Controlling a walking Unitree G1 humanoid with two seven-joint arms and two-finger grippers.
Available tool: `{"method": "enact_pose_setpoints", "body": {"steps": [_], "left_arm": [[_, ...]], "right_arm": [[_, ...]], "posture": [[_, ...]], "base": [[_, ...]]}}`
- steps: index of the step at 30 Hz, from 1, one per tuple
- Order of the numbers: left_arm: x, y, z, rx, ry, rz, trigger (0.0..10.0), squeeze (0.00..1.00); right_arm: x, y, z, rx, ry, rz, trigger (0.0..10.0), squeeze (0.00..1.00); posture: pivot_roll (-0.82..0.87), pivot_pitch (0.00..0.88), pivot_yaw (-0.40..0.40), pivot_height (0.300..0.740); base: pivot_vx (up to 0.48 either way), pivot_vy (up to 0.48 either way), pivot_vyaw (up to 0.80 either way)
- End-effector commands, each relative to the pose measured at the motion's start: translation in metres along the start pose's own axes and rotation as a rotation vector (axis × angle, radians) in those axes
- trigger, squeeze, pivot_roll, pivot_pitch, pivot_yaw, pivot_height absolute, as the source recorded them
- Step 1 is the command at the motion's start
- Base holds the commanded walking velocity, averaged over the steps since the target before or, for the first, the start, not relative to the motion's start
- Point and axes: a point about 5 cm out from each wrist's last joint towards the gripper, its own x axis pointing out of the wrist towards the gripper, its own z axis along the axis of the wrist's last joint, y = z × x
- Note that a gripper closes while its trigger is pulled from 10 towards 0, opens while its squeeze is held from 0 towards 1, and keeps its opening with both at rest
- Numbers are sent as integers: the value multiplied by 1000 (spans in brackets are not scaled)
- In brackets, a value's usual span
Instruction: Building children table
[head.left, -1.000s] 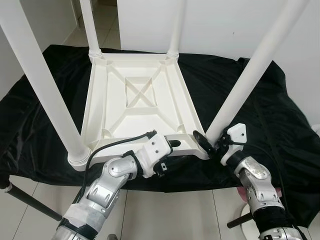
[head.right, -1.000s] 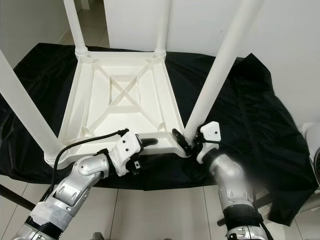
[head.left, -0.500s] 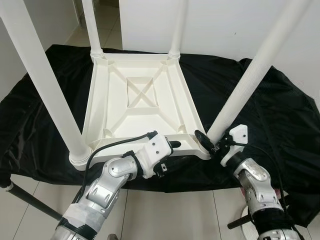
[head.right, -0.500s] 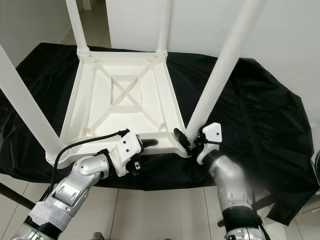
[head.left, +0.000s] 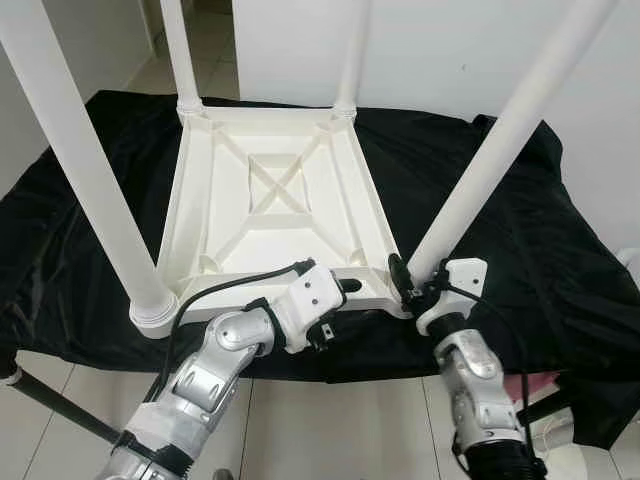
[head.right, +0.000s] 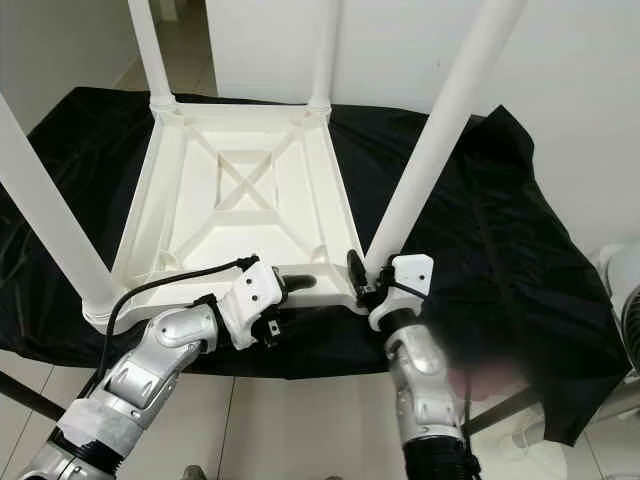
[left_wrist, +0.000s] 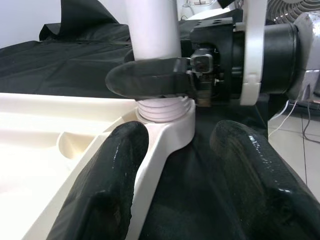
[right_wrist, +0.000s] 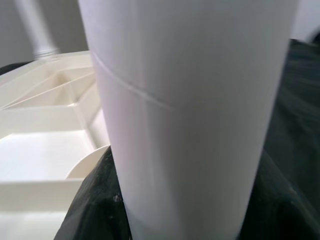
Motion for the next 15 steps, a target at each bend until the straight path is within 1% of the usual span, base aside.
{"method": "enact_pose_setpoints", "body": {"steps": [1,2,3,5,6,8,9,10,11,14,15], "left_arm": [[1,-5,-3,-13,13,-55,10000,0],[1,-5,-3,-15,14,-54,10000,0],[1,-5,-3,-15,14,-54,10000,0],[1,-4,-4,-17,14,-52,10000,0],[1,-5,-4,-17,14,-53,10000,0],[2,-5,-4,-19,12,-54,10000,0],[2,-5,-4,-19,12,-54,10000,0],[2,-5,-4,-19,11,-54,10000,0],[2,-5,-4,-17,11,-54,10000,0],[2,-5,-4,-15,11,-55,10000,0],[2,-5,-4,-15,11,-55,10000,0]], "right_arm": [[-3,-6,-9,123,40,-149,10000,0],[-3,-2,-10,143,54,-201,10000,0],[-3,-2,-10,143,54,-201,10000,0],[-4,6,-10,163,60,-250,10000,0],[-4,11,-9,143,59,-236,10000,0],[-3,18,-6,68,37,-172,10000,0],[-3,18,-6,68,37,-172,10000,0],[-4,20,-5,40,33,-153,10000,0],[-5,20,-4,11,26,-140,10000,431],[-6,19,-4,0,23,-136,10000,431],[-6,18,-3,-8,17,-139,10000,1000]], "posture": [[-31,63,-31,740],[-33,63,-31,740],[-33,63,-31,740],[-34,63,-32,740],[-34,63,-32,740],[-37,61,-33,740],[-37,61,-33,740],[-37,61,-33,740],[-37,59,-34,740],[-37,59,-34,740],[-37,59,-34,740]], "base": [[0,0,0],[0,0,0],[0,0,0],[0,0,0],[0,0,0],[0,0,0],[0,0,0],[0,0,0],[0,0,0],[0,0,0],[0,0,0]]}}
